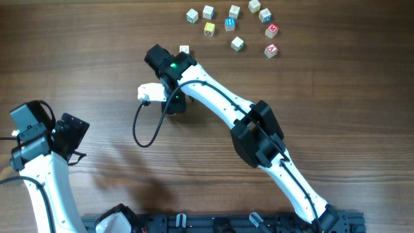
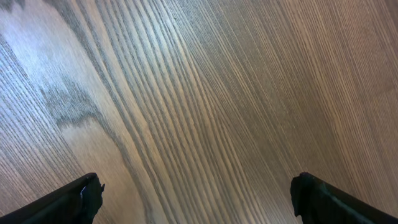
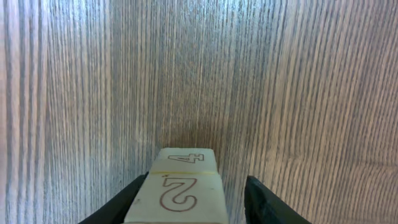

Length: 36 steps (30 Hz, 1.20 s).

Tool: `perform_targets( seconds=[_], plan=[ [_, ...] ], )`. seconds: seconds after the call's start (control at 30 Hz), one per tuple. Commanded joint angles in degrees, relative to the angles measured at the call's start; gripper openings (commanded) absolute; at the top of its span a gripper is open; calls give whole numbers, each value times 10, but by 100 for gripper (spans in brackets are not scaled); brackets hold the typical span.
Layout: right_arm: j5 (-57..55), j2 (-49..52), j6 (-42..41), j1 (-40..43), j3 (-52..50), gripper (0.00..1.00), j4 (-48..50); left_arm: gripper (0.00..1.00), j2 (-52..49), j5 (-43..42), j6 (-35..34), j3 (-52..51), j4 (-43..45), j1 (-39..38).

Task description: Form a tower

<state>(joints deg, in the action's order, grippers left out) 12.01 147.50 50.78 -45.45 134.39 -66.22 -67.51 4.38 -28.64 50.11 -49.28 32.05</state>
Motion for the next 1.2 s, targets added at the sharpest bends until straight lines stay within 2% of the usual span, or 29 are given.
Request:
perform_targets(
  seconds=[0.0,0.3,0.47,0.87,1.07,1.17],
  plan=[
    [19,12,-13,1,1,47,-6,100,4,-3,-5,2,1,3],
    [19,12,-15,1,1,42,-7,100,4,-3,-5,2,1,3],
    [20,12,-17,1,1,46,-7,100,4,-3,-5,2,2,3],
    [19,12,-48,1,1,41,-4,100,4,-3,-5,2,2,3],
    [19,12,-60,1,1,41,2,100,4,-3,-5,2,1,3],
    [19,12,-60,1,1,46,2,100,4,-3,-5,2,2,3]
  ],
)
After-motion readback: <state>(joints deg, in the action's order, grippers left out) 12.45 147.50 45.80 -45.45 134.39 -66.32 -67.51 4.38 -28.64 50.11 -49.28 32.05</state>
